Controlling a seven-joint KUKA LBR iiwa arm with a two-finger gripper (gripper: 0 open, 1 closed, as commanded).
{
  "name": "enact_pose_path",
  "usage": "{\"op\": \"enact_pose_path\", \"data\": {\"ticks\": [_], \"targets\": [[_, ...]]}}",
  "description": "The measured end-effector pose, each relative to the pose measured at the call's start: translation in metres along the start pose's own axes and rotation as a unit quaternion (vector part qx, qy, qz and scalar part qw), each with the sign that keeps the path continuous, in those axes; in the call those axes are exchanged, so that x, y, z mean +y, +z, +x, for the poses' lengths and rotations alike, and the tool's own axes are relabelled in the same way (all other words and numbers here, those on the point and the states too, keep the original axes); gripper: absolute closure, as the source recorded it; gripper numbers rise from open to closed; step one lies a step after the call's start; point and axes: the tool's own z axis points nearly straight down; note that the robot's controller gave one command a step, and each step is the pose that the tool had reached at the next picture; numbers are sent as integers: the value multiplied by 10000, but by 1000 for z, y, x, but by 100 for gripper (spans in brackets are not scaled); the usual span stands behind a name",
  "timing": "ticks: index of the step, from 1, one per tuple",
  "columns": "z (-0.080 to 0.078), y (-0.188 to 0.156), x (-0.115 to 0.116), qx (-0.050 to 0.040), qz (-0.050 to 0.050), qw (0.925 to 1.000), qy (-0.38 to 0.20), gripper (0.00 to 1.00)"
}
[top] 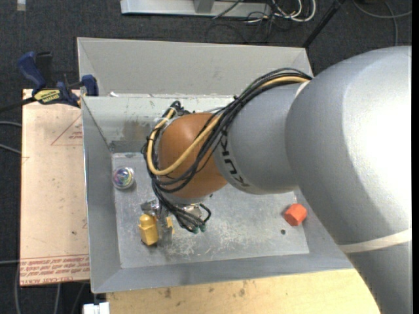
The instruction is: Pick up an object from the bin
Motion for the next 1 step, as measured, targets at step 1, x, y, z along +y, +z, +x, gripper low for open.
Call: {"op": "enact_pose_path", "data": {"ticks": [1], "targets": [[-3, -130, 12, -58, 0, 9998, 193, 100]]}}
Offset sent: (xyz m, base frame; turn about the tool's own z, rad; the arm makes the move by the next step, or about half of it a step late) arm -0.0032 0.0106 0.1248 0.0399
